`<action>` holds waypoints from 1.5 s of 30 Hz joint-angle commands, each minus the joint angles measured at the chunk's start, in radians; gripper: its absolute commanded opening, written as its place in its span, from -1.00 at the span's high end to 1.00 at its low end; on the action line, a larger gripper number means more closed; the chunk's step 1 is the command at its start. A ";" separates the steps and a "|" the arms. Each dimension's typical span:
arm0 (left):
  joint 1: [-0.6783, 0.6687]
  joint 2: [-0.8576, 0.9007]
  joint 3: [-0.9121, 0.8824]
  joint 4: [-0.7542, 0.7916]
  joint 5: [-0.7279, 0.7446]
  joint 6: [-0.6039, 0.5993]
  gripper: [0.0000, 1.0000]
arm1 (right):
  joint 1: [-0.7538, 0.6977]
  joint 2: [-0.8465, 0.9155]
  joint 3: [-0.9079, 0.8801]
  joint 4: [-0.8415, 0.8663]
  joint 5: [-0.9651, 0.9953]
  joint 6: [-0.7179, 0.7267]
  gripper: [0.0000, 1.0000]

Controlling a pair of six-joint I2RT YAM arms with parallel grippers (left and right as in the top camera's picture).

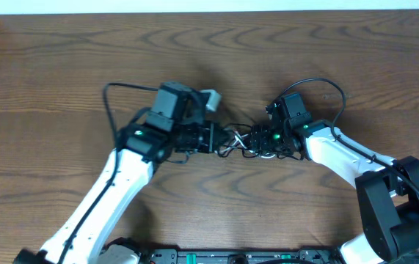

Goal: Untangle cables

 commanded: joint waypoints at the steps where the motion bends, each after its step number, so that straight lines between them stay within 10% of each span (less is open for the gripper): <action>1: 0.096 -0.131 0.017 -0.079 -0.223 -0.093 0.85 | -0.031 0.020 -0.014 -0.027 0.185 0.045 -0.42; 6: 0.220 -0.241 0.017 -0.249 -0.527 -0.203 0.85 | -0.037 0.020 -0.014 -0.029 0.185 0.045 -0.38; 15: 0.325 -0.280 0.017 -0.362 -0.647 -0.203 0.85 | -0.037 0.020 -0.015 -0.029 0.183 0.044 -0.25; 24: 0.325 -0.142 0.017 -0.368 -0.407 -0.104 0.00 | -0.069 -0.003 -0.014 0.102 -0.372 -0.231 -0.13; 35: 0.259 0.021 0.017 -0.367 -0.104 0.088 -0.05 | -0.141 -0.024 -0.014 0.086 -0.569 -0.306 0.27; 45: 0.076 0.036 0.017 -0.237 -0.137 0.073 -0.33 | -0.165 -0.024 -0.014 0.043 -0.528 -0.285 -0.01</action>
